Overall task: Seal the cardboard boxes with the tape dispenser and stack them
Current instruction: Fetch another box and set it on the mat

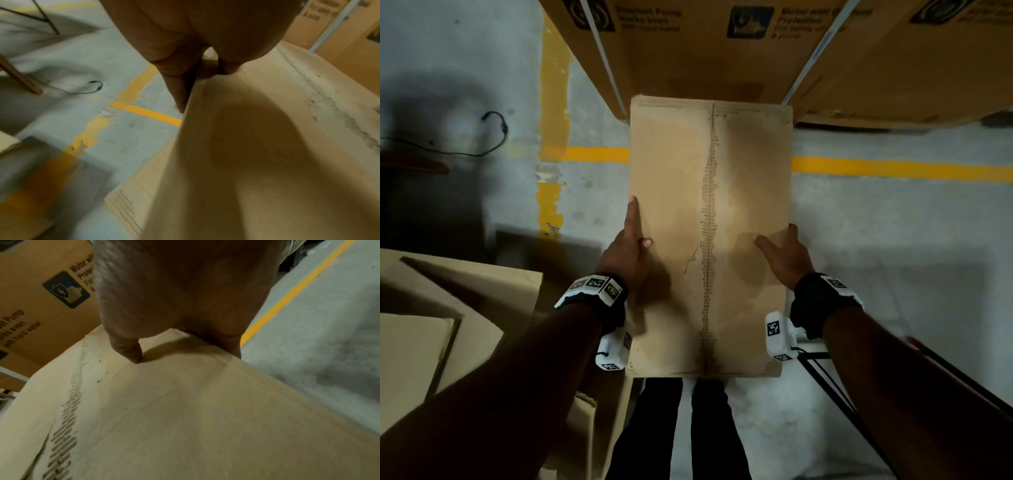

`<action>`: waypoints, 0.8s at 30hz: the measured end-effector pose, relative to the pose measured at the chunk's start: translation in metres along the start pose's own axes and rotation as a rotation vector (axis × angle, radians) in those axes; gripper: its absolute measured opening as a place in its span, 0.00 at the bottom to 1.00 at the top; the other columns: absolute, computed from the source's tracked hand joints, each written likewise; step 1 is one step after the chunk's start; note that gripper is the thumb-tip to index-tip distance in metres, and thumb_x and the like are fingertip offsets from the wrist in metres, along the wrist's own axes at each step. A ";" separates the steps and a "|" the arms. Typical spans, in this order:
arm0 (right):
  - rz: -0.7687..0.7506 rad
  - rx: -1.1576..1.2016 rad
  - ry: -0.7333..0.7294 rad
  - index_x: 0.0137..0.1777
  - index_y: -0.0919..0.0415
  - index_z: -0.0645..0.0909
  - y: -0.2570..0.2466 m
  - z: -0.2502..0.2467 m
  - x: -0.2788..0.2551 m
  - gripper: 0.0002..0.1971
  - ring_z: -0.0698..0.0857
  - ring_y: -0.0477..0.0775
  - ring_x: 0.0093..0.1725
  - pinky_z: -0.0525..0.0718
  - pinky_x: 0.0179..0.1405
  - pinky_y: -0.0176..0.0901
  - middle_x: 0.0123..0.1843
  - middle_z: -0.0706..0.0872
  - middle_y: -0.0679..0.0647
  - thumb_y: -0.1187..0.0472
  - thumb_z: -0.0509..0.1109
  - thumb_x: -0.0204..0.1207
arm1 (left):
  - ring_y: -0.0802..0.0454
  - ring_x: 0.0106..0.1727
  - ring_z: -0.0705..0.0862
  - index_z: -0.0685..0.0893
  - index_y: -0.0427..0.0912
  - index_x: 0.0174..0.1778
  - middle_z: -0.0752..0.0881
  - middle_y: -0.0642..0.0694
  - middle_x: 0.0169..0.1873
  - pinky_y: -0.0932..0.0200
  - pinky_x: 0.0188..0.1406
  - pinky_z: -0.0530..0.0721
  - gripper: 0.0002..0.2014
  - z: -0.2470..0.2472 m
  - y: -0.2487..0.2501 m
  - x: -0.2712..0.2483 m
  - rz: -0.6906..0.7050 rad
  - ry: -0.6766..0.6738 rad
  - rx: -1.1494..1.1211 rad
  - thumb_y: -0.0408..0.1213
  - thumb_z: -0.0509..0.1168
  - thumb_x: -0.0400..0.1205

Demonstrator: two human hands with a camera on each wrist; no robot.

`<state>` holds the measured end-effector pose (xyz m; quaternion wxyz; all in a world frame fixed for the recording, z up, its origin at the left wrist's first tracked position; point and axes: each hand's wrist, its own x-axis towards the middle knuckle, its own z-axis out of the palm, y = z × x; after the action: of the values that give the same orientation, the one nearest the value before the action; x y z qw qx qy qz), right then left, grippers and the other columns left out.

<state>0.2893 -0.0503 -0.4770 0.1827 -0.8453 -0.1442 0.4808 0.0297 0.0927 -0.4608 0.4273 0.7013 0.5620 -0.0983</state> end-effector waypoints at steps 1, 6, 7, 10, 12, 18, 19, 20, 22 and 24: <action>0.001 0.008 0.005 0.82 0.58 0.58 0.000 0.001 -0.001 0.39 0.78 0.65 0.71 0.79 0.63 0.51 0.76 0.76 0.62 0.41 0.70 0.79 | 0.34 0.56 0.84 0.37 0.58 0.85 0.84 0.36 0.59 0.53 0.52 0.75 0.40 0.000 0.001 -0.001 -0.001 0.014 -0.005 0.37 0.58 0.86; -0.004 0.046 0.021 0.79 0.59 0.62 -0.004 -0.001 -0.008 0.34 0.80 0.64 0.67 0.80 0.63 0.52 0.72 0.79 0.59 0.45 0.70 0.80 | 0.35 0.54 0.83 0.36 0.54 0.85 0.84 0.36 0.53 0.56 0.50 0.72 0.40 -0.005 0.005 -0.008 -0.004 0.011 -0.018 0.37 0.58 0.86; -0.007 0.044 0.025 0.79 0.60 0.62 -0.005 -0.003 -0.011 0.34 0.80 0.64 0.68 0.80 0.62 0.51 0.72 0.78 0.59 0.45 0.70 0.80 | 0.35 0.55 0.83 0.35 0.54 0.85 0.85 0.35 0.53 0.55 0.50 0.73 0.41 -0.005 0.004 -0.010 -0.012 0.016 -0.022 0.37 0.59 0.86; -0.019 0.050 0.036 0.78 0.60 0.63 -0.008 -0.010 -0.022 0.33 0.80 0.63 0.68 0.78 0.59 0.49 0.72 0.79 0.59 0.44 0.70 0.81 | 0.33 0.57 0.83 0.35 0.51 0.85 0.85 0.31 0.57 0.51 0.55 0.75 0.42 -0.009 0.007 -0.019 -0.055 0.025 -0.045 0.40 0.60 0.86; -0.029 0.058 0.044 0.78 0.60 0.63 -0.012 -0.017 -0.032 0.32 0.80 0.63 0.67 0.76 0.57 0.47 0.71 0.79 0.59 0.45 0.70 0.81 | 0.32 0.60 0.83 0.38 0.51 0.85 0.84 0.30 0.61 0.49 0.57 0.77 0.40 -0.014 0.011 -0.027 -0.072 0.040 -0.055 0.43 0.60 0.87; -0.150 0.085 0.093 0.79 0.58 0.61 -0.034 -0.043 -0.074 0.32 0.78 0.55 0.59 0.74 0.55 0.43 0.70 0.80 0.56 0.47 0.70 0.81 | 0.32 0.58 0.83 0.36 0.50 0.85 0.84 0.29 0.60 0.52 0.52 0.74 0.38 -0.043 0.042 -0.064 -0.019 0.086 -0.040 0.42 0.57 0.88; -0.182 0.088 0.100 0.80 0.57 0.60 -0.038 -0.048 -0.082 0.33 0.78 0.54 0.59 0.73 0.56 0.42 0.70 0.80 0.55 0.48 0.71 0.81 | 0.31 0.58 0.83 0.35 0.50 0.85 0.83 0.28 0.60 0.52 0.52 0.73 0.38 -0.049 0.048 -0.072 -0.010 0.091 -0.034 0.42 0.56 0.88; -0.219 0.095 0.107 0.81 0.57 0.59 -0.043 -0.053 -0.091 0.34 0.78 0.53 0.61 0.73 0.57 0.41 0.71 0.79 0.55 0.49 0.71 0.82 | 0.31 0.58 0.82 0.35 0.49 0.85 0.83 0.28 0.60 0.52 0.52 0.73 0.38 -0.057 0.054 -0.080 0.004 0.098 -0.030 0.42 0.56 0.88; -0.297 0.102 0.128 0.85 0.56 0.54 -0.050 -0.064 -0.109 0.39 0.77 0.56 0.70 0.75 0.66 0.45 0.77 0.75 0.56 0.48 0.70 0.81 | 0.31 0.58 0.82 0.35 0.49 0.85 0.83 0.28 0.60 0.54 0.51 0.72 0.38 -0.071 0.067 -0.097 0.044 0.112 -0.017 0.41 0.56 0.88; -0.367 0.118 0.142 0.87 0.52 0.49 -0.057 -0.075 -0.131 0.43 0.72 0.59 0.78 0.71 0.77 0.54 0.82 0.69 0.56 0.43 0.69 0.80 | 0.32 0.58 0.83 0.35 0.48 0.85 0.83 0.29 0.60 0.55 0.51 0.72 0.38 -0.086 0.081 -0.116 0.090 0.131 -0.009 0.40 0.56 0.88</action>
<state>0.2853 -0.0670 -0.3163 0.3260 -0.8246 -0.2542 0.3863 0.0300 0.0716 -0.2963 0.3968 0.7290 0.5570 -0.0306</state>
